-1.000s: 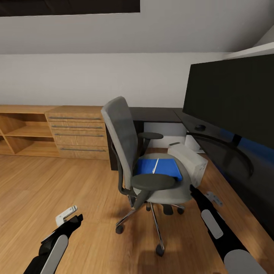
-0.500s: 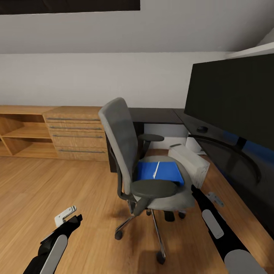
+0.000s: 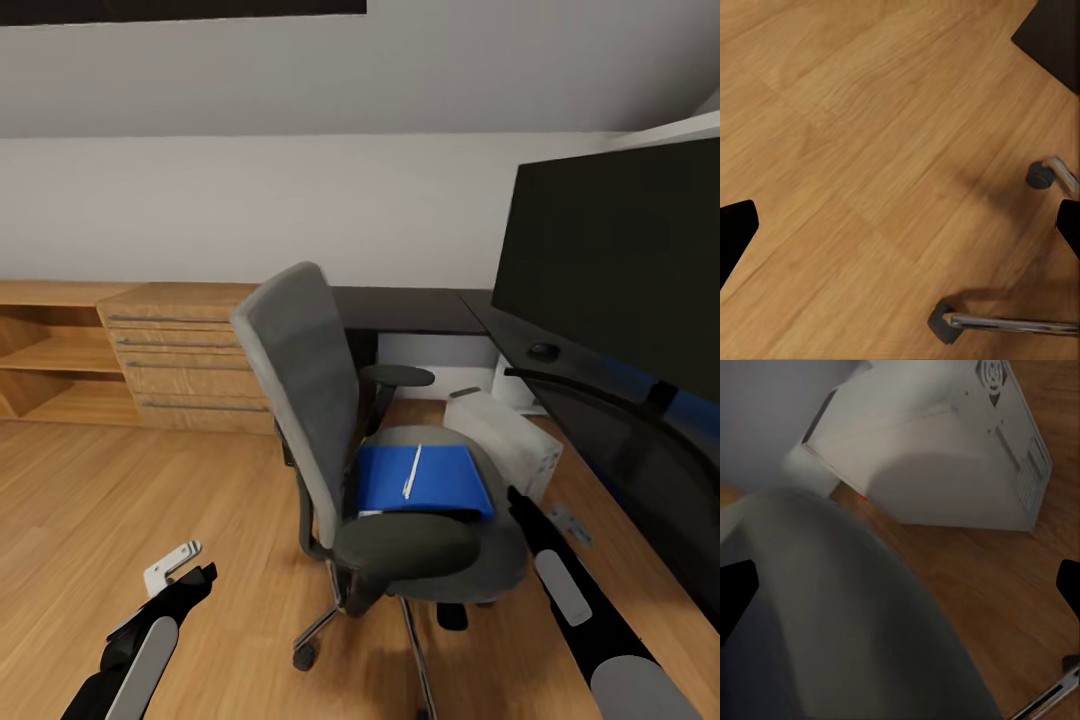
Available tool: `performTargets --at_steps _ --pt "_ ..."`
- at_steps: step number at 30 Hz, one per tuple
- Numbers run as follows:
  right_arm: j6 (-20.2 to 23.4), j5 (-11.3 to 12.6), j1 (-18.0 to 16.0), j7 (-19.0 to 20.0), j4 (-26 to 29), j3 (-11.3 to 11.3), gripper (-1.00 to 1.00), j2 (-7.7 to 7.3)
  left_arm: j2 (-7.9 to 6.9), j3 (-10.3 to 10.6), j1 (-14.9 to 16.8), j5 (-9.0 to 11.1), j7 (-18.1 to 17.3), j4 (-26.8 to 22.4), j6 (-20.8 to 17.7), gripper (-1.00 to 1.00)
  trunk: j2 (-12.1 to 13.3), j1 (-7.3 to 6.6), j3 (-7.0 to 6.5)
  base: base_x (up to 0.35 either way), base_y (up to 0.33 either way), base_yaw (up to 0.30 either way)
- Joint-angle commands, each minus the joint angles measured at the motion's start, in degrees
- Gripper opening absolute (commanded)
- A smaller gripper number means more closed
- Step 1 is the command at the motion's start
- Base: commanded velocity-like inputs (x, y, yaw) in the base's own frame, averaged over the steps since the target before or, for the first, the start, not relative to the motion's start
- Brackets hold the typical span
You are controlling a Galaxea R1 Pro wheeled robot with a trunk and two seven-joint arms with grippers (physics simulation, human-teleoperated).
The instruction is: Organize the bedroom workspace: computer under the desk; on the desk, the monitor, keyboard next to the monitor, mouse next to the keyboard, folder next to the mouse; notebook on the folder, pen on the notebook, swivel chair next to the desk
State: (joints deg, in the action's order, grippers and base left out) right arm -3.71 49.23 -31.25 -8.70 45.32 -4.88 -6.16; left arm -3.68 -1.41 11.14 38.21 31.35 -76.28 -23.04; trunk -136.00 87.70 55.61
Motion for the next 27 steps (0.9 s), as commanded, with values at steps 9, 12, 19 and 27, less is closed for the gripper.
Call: performTargets --at_steps 9,12,19,27 --pt "-0.3 0.7 0.0 -0.3 0.0 -0.6 1.0 0.14 -0.01 0.0 0.0 0.4 0.3 -0.2 -0.2 1.0 0.0 0.02 0.06 0.108 -0.031 0.0" --pt "0.0 1.9 0.0 -0.3 0.0 -1.3 1.0 0.17 -0.01 0.0 0.0 0.4 0.3 -0.2 -0.2 1.0 0.0 0.02 0.06 0.017 -0.005 0.0" --pt "0.4 6.4 0.0 -0.8 0.0 -1.7 1.0 0.11 -0.04 0.0 0.0 0.4 0.3 -0.3 -0.2 1.0 0.0 0.02 0.06 0.003 -0.001 0.0" --pt "0.5 7.6 0.0 -2.8 -0.1 -1.7 1.0 0.1 -0.1 -0.1 0.0 0.4 0.4 -0.5 -0.2 1.0 0.0 0.02 0.06 0.0 0.0 0.0"
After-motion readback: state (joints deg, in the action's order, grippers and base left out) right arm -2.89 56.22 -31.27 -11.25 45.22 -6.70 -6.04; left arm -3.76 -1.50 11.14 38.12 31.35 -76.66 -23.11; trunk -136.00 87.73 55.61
